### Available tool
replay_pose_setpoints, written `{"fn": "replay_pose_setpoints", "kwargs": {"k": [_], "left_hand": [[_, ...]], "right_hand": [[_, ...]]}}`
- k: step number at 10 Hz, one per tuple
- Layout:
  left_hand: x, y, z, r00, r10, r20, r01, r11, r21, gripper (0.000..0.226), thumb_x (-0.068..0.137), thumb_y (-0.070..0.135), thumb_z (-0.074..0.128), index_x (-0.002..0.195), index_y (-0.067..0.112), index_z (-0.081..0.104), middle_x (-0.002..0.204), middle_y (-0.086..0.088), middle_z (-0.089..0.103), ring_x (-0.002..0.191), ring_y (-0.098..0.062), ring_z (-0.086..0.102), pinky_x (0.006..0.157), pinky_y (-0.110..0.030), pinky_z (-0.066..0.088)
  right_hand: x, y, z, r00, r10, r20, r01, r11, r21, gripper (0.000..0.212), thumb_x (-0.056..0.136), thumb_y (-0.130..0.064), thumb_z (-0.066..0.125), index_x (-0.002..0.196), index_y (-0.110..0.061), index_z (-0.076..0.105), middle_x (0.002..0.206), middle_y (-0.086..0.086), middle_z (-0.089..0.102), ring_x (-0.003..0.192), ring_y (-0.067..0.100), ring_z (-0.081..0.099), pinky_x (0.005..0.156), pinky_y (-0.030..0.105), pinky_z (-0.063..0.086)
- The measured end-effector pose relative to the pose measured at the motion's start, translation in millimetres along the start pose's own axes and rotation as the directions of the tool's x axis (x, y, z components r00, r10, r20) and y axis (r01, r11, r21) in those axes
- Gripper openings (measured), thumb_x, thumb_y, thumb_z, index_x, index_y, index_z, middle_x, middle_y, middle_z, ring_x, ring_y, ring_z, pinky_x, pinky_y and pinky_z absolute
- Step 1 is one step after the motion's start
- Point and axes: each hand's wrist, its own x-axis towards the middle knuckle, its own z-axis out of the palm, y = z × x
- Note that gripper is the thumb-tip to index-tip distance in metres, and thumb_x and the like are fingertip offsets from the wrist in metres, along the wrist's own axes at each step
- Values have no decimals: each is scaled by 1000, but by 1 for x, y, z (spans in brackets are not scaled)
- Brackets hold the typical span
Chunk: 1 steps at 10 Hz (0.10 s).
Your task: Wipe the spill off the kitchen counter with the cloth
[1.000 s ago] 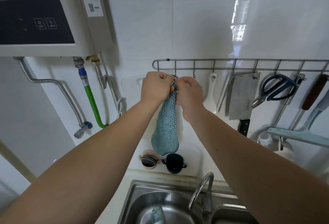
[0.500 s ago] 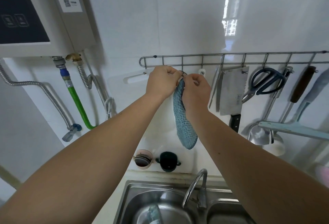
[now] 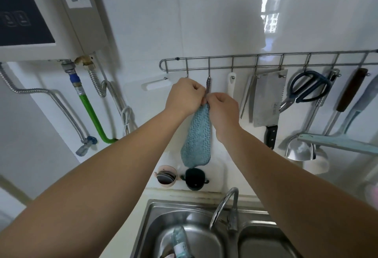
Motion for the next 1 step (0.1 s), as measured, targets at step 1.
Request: {"fn": "replay_pose_setpoints", "kwargs": {"k": [1], "left_hand": [[-23,-4,-4,1000,-28,5,28,1000,5,29,87,19,56,68,10,76,68,-2,75,52,-21,65,59,-34,59]], "right_hand": [[-17,15,-15,1000,15,7,-14,996,-92,14,92,-19,61,86,-9,69,82,4,66,72,18,59,67,37,50]]}}
